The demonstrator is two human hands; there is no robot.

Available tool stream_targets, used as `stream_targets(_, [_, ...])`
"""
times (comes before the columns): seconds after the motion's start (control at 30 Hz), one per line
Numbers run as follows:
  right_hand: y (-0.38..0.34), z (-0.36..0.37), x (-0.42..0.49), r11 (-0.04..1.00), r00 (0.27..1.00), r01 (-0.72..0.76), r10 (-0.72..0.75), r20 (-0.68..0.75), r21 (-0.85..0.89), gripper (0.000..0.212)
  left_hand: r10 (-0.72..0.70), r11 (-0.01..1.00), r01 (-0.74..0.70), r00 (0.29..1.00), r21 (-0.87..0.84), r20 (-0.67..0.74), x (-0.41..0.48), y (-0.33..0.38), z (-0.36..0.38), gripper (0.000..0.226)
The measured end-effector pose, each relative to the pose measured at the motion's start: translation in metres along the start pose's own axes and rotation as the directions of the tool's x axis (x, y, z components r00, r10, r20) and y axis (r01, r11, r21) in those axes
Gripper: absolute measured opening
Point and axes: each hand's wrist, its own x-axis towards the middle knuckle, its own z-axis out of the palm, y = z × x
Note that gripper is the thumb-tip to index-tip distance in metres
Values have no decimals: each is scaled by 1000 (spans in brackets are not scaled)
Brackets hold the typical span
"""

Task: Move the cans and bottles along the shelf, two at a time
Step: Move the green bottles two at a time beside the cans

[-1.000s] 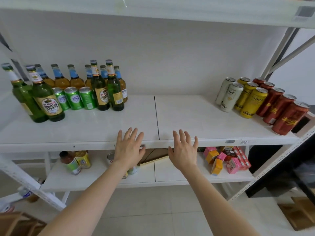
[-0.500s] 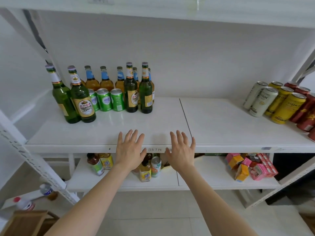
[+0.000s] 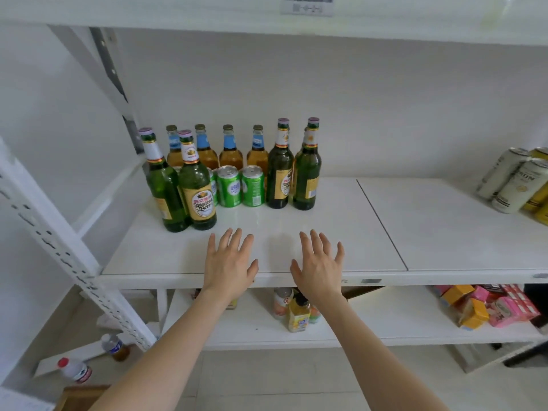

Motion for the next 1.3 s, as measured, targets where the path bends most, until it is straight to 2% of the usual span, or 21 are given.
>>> stream_targets(0.43, [-159,3,14,995,993,-88,92,-68,54,66,26,1000,-26,1000,0,-1,-20,-184,-8,58])
stream_targets(0.73, [-209,-9,55,998,990,-50,56,-130,46,67,9,1000,-10,998,-9,-59,4,-239,-11,55])
stream_targets(0.83, [-216,-13,74,995,983,-40,56,-174,92,69,-2,997,-6,995,-79,-104,18,-245,-7,57])
stream_targets(0.9, [-220,-16,87,989,980,-44,70,-186,140,72,-37,972,9,993,-235,-113,29,-246,-2,59])
stream_targets(1.0, [-224,-16,107,977,982,-35,73,-174,209,74,-115,832,83,993,-549,-25,48,-241,6,66])
stream_targets(1.1, [-226,-13,127,926,987,-60,110,-114,373,72,-187,604,194,977,-773,99,70,-237,15,70])
stream_targets(1.2, [-226,-7,144,758,992,-64,121,-43,649,64,-237,376,325,939,-868,250,88,-237,25,71])
stream_targets(1.3, [-224,-1,159,554,995,-91,91,49,827,60,-209,251,384,918,-889,337,101,-241,33,65])
